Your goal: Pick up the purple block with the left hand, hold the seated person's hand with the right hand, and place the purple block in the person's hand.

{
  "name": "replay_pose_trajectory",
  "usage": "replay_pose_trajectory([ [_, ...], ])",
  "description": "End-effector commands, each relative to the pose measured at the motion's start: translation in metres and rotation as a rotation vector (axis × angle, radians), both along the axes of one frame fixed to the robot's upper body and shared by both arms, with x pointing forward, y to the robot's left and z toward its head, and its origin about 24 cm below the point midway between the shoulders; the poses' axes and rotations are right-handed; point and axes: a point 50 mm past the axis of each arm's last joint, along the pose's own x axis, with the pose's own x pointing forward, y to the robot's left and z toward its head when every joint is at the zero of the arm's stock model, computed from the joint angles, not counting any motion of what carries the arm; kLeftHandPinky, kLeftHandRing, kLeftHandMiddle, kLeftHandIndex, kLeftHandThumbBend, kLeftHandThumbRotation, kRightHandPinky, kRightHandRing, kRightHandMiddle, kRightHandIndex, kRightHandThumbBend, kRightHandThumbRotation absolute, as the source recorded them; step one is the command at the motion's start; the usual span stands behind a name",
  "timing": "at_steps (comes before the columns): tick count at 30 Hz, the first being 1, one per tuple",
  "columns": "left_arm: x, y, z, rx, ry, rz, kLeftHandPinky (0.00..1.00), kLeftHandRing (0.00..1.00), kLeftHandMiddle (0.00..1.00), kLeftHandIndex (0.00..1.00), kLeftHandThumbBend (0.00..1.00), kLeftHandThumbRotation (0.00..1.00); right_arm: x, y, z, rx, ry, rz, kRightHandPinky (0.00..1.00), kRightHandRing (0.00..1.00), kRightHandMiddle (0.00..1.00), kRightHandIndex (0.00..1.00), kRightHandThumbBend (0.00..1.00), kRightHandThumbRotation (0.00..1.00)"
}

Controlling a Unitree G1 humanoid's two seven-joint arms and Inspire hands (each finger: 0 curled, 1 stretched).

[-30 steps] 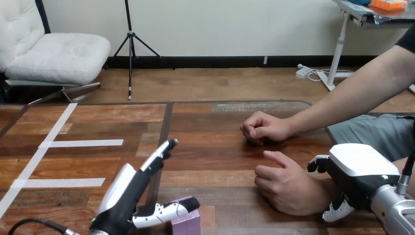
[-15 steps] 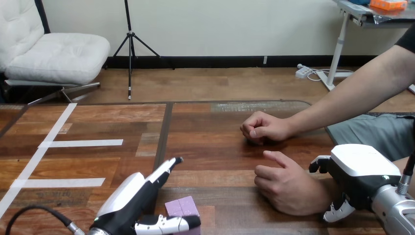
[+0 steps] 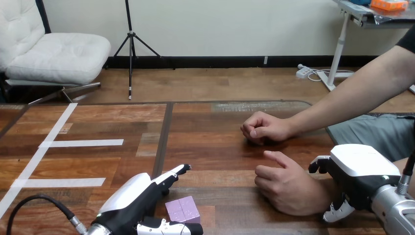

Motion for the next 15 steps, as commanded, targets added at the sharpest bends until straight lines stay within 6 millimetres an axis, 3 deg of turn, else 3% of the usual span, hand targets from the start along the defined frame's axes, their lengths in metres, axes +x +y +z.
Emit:
replay_pose_trajectory([
  [1, 0.0081, -0.0069, 0.0135, 0.002, -0.059, -0.041, 0.79, 0.92, 0.95, 0.95, 1.0, 0.66, 0.0074, 0.0023, 0.0146, -0.019, -0.062, 0.019, 0.8, 0.8, 0.8, 0.78, 0.79, 0.07],
  [15, 0.0077, -0.0073, 0.0127, 0.032, -0.07, -0.041, 0.81, 0.93, 0.96, 0.96, 1.0, 0.65, 0.0072, 0.0026, 0.0151, -0.016, -0.059, 0.021, 0.8, 0.8, 0.8, 0.78, 0.79, 0.07],
])
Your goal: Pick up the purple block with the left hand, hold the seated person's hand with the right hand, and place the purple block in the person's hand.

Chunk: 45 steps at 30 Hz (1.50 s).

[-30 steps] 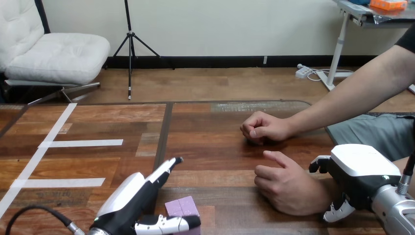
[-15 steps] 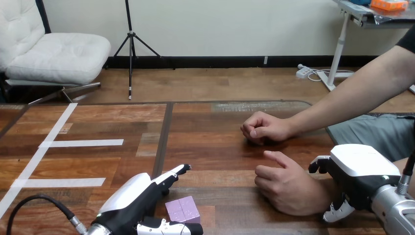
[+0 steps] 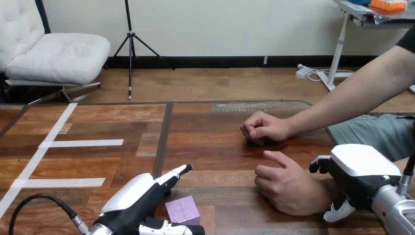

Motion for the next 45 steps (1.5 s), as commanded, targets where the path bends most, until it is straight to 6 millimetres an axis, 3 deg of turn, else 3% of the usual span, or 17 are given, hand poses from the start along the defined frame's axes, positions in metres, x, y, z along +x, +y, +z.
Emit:
replay_pose_trajectory([
  [1, 0.008, -0.004, 0.012, 0.019, -0.063, -0.026, 0.81, 0.93, 0.96, 0.96, 1.0, 0.66, 0.007, 0.003, 0.015, -0.016, -0.059, 0.022, 0.8, 0.8, 0.8, 0.78, 0.79, 0.07],
  [15, 0.007, -0.005, 0.006, 0.059, -0.081, -0.015, 0.81, 0.92, 0.95, 0.96, 1.0, 0.67, 0.006, 0.003, 0.015, -0.002, -0.058, 0.021, 0.8, 0.8, 0.8, 0.79, 0.78, 0.08],
  [30, 0.007, -0.007, -0.001, 0.11, -0.11, 0.011, 0.7, 0.81, 0.84, 0.86, 0.98, 0.63, 0.005, 0.004, 0.016, 0.007, -0.071, 0.023, 0.79, 0.79, 0.79, 0.78, 0.79, 0.05],
  [39, 0.007, -0.01, -0.008, 0.176, -0.166, 0.062, 0.57, 0.7, 0.74, 0.77, 0.84, 0.5, 0.005, 0.004, 0.016, 0.011, -0.07, 0.025, 0.79, 0.79, 0.79, 0.78, 0.78, 0.05],
  [45, 0.007, -0.012, -0.012, 0.214, -0.21, 0.083, 0.48, 0.6, 0.66, 0.69, 0.68, 0.39, 0.005, 0.005, 0.016, 0.012, -0.071, 0.023, 0.79, 0.79, 0.79, 0.78, 0.79, 0.05],
])
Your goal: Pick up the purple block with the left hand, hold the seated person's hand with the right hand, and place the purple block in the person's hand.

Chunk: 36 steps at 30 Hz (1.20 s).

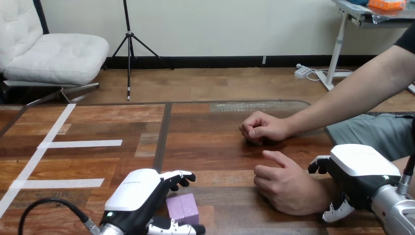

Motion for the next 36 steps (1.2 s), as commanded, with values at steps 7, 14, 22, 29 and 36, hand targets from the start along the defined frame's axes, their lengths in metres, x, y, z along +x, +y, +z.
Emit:
replay_pose_trajectory([
  [7, 0.006, 0.0, -0.009, 0.062, -0.033, 0.052, 0.36, 0.45, 0.53, 0.6, 0.49, 0.3, 0.004, 0.004, 0.016, -0.005, -0.077, 0.029, 0.78, 0.78, 0.79, 0.77, 0.79, 0.05],
  [14, 0.007, -0.001, -0.013, 0.058, -0.052, 0.079, 0.28, 0.35, 0.44, 0.54, 0.41, 0.28, 0.003, 0.004, 0.016, 0.001, -0.081, 0.029, 0.78, 0.78, 0.78, 0.77, 0.8, 0.05],
  [22, 0.008, -0.001, -0.016, 0.047, -0.063, 0.093, 0.22, 0.29, 0.38, 0.51, 0.37, 0.28, 0.002, 0.004, 0.017, 0.002, -0.078, 0.028, 0.78, 0.78, 0.78, 0.77, 0.8, 0.06],
  [29, 0.008, -0.001, -0.017, 0.039, -0.07, 0.097, 0.22, 0.29, 0.39, 0.51, 0.37, 0.29, 0.001, 0.004, 0.018, -0.006, -0.075, 0.029, 0.78, 0.78, 0.79, 0.77, 0.79, 0.07],
  [36, 0.008, 0.0, -0.019, 0.029, -0.075, 0.101, 0.22, 0.3, 0.4, 0.51, 0.38, 0.3, 0.002, 0.004, 0.018, -0.008, -0.069, 0.024, 0.78, 0.79, 0.79, 0.78, 0.79, 0.07],
])
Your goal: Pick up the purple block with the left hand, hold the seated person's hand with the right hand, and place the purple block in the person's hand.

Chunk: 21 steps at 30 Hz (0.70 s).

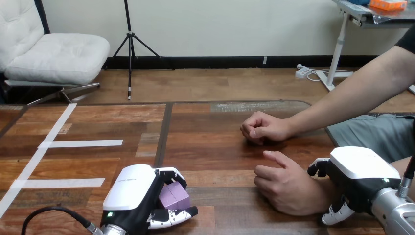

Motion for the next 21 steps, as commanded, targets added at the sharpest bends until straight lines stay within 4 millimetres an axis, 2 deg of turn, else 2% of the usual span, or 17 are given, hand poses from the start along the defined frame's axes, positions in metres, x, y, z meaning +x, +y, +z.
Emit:
replay_pose_trajectory([
  [1, 0.0031, 0.003, -0.0051, 0.029, 0.027, -0.005, 0.22, 0.3, 0.4, 0.51, 0.38, 0.3, 0.006, 0.0022, 0.0188, -0.016, -0.073, 0.02, 0.78, 0.79, 0.79, 0.78, 0.79, 0.07],
  [21, 0.0023, 0.0043, -0.0057, -0.029, -0.01, -0.001, 0.23, 0.3, 0.4, 0.52, 0.45, 0.29, 0.0073, 0.0011, 0.0189, -0.013, -0.068, 0.022, 0.79, 0.79, 0.79, 0.78, 0.79, 0.07],
])
